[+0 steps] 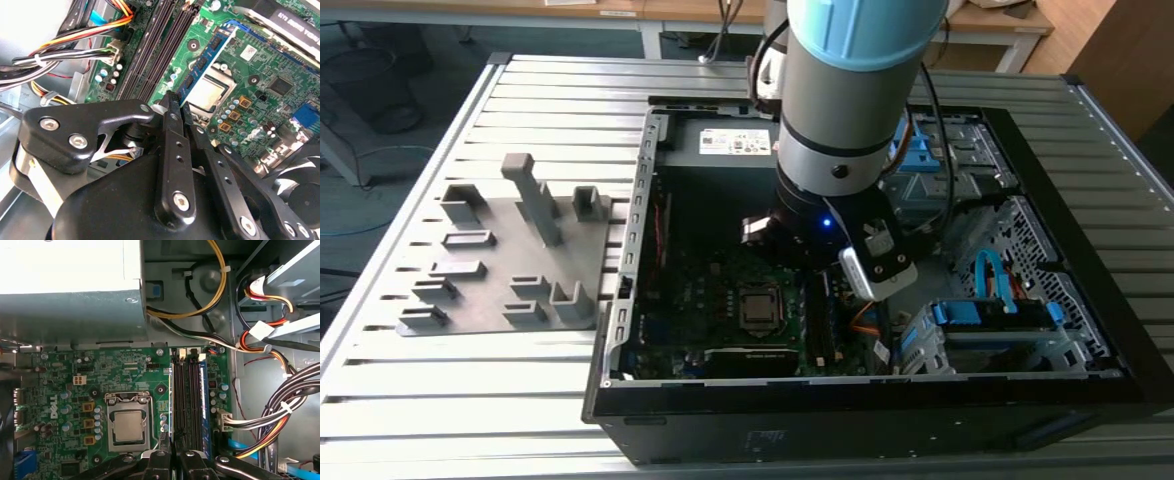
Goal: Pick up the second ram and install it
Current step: 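Insert the second ram into the second slot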
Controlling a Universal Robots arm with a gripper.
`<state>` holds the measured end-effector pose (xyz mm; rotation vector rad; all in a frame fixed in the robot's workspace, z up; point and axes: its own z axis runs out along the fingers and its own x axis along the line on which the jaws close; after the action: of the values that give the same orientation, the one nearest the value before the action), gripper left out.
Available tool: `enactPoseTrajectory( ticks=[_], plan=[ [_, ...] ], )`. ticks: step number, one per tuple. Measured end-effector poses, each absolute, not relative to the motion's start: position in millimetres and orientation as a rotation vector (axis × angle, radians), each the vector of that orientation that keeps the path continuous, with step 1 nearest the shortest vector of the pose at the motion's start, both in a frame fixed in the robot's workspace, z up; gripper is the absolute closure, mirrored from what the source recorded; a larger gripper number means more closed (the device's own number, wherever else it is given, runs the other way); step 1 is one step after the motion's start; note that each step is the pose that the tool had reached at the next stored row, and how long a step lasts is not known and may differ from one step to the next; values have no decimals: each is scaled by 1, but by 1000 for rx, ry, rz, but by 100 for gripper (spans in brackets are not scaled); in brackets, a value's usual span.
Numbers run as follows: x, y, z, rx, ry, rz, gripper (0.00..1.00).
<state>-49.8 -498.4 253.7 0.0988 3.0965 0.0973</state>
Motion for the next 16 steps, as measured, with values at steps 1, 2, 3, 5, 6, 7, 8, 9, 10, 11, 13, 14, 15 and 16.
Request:
enactPoseTrajectory(
  ticks=[1,2,3,5,6,7,8,9,10,11,13,14,15,16],
  plan=[
    [-50,-498,253,99,3097,97,86],
    [-50,-498,253,99,3096,97,86],
    [-50,-498,253,99,3096,97,86],
    [-50,-498,252,99,3096,98,86],
    [-50,-498,252,99,3096,97,86],
    [-50,-498,251,99,3096,97,86],
    [-50,-498,251,99,3096,97,86],
    [-50,-498,251,99,3096,97,86],
    [-50,-498,250,99,3097,97,86],
    [-50,-498,250,99,3096,97,86],
    [-50,-498,249,99,3097,97,86],
    [-50,-498,249,99,3096,97,86],
    [-50,-498,249,99,3096,97,86],
    [-50,-498,248,99,3096,97,86]
  ],
)
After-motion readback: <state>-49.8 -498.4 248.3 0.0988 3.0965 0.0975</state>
